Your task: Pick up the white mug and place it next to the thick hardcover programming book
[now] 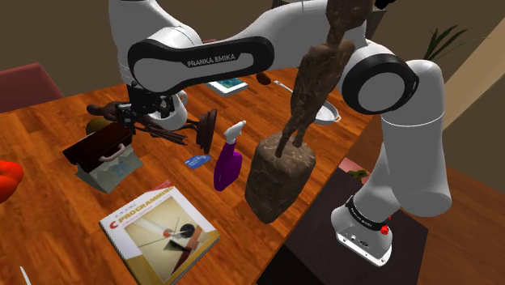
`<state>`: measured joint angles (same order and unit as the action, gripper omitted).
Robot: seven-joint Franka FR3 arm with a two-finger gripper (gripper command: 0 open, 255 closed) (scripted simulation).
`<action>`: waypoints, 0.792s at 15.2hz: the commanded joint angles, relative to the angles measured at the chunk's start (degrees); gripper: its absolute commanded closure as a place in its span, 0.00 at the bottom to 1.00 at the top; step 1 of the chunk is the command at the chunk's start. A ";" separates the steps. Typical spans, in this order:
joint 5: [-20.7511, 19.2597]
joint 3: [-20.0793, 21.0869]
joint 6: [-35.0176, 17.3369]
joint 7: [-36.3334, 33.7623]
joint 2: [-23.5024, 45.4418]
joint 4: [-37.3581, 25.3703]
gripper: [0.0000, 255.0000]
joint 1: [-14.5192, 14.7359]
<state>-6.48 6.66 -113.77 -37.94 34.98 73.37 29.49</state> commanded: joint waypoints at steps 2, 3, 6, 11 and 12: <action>0.82 0.24 4.89 1.64 1.79 -2.97 0.00 -0.70; 0.88 0.29 6.59 1.70 1.43 -4.31 0.00 -0.65; 0.92 0.32 7.96 1.75 1.21 -5.45 0.00 -0.60; 0.92 0.33 7.96 1.75 1.22 -5.47 0.00 -0.60; 0.91 0.33 7.96 1.75 1.22 -5.47 0.00 -0.60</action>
